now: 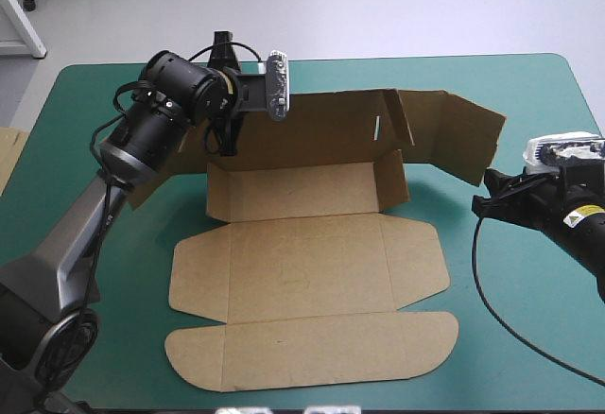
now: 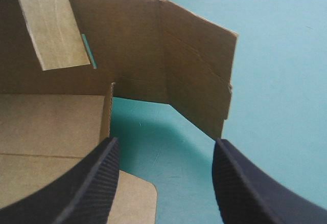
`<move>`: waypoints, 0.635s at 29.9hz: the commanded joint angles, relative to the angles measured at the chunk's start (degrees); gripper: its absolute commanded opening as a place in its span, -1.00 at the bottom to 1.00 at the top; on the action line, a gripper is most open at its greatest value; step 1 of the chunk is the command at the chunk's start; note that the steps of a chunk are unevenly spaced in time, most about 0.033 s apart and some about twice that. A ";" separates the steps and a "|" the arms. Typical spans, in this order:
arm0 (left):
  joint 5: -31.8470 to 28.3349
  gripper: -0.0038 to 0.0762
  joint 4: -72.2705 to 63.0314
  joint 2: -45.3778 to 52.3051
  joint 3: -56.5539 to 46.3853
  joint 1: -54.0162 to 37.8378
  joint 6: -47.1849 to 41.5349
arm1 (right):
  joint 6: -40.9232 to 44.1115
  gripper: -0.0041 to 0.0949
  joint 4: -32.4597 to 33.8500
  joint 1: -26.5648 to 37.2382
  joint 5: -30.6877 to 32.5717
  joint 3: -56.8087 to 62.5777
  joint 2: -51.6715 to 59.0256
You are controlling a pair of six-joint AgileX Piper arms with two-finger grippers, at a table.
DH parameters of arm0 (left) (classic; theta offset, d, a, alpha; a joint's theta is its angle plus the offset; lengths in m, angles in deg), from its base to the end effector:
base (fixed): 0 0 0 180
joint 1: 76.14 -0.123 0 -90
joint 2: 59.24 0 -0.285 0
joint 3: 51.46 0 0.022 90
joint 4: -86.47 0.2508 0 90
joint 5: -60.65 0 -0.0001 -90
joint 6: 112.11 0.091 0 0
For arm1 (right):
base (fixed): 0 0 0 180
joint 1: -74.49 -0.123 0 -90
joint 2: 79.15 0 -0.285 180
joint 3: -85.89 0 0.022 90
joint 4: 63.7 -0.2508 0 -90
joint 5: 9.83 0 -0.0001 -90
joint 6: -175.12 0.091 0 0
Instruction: Fold the box
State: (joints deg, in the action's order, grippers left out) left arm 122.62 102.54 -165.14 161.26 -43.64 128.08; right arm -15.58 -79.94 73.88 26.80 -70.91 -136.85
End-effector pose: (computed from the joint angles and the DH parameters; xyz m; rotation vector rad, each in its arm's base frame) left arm 0.3282 -0.1827 0.4291 1.7538 1.6240 0.5887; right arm 0.1720 0.0170 0.3853 -0.0729 2.0296 0.2040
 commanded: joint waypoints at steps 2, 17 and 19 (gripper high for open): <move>-7.39 -0.93 5.62 2.98 0.84 4.05 -2.60 | -1.63 0.12 -0.91 0.41 -5.09 -2.20 0.21; -24.69 -0.93 39.74 6.47 -22.70 11.12 -37.95 | 1.87 0.12 13.66 0.41 -4.96 -2.20 0.31; -25.74 -0.93 46.81 7.76 -25.97 11.12 -44.66 | 5.63 0.12 18.36 0.41 -5.23 -2.20 0.31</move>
State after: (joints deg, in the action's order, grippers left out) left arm 101.36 137.22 -162.27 137.30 -32.81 93.39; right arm -14.20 -68.45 73.88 25.39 -70.93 -136.85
